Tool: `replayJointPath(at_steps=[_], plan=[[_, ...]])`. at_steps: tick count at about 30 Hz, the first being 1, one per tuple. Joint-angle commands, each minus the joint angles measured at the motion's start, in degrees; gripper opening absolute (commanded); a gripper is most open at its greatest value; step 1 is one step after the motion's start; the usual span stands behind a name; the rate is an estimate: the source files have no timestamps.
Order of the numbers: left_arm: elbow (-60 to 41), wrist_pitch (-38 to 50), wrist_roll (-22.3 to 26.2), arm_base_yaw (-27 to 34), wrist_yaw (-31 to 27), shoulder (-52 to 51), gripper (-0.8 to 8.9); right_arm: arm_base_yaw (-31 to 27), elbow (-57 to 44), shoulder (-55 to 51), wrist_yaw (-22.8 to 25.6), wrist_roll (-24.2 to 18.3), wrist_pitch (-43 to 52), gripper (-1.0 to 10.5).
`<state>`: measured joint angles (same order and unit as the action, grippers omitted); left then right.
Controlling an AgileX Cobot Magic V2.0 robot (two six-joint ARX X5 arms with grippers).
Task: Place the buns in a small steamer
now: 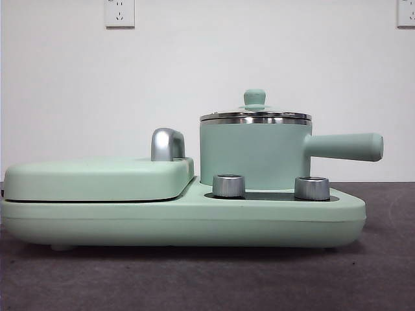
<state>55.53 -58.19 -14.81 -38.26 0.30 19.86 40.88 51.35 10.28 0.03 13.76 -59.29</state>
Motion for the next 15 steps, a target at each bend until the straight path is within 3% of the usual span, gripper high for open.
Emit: replayJointPath(at_steps=[1,10,15], plan=[[0.28,0.68,-0.26,-0.22,-0.11,0.31,0.12,0.5,0.48,0.04,-0.02,-0.28,0.57,0.2],[0.17,1.03,-0.26,-0.17,-0.11,0.22,0.12,0.5,0.48,0.04,-0.04,-0.28,0.57,0.2],[-1.31,1.36,-0.24,4.92,-0.09,-0.52,0.12,0.5,0.48,0.04,-0.02,-0.28,0.57,0.2]])
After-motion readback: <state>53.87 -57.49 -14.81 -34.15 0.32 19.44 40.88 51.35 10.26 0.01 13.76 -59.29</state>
